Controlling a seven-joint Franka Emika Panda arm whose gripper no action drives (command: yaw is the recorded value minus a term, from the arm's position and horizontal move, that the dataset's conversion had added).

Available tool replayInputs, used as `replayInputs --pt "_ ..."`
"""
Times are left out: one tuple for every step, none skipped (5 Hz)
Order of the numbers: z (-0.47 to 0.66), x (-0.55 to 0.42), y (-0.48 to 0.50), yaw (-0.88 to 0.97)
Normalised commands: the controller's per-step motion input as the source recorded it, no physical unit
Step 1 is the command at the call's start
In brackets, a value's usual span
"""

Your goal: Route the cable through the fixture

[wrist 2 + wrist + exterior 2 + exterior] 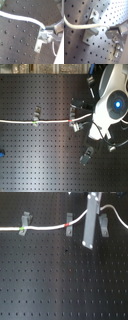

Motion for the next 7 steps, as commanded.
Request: replayInputs --pt "0.19 0.267 0.144 0.59" --pt "0.22 0.234 0.101 0.67" --pt "0.20 0.165 0.054 0.50" --pt "0.02 -0.160 -0.152 -0.01" --pt "0.00 -0.273 -0.274 -0.26" --pt "0.04 -0.245 -0.251 -0.23" --pt "0.21 -0.058 -0.049 -0.03"
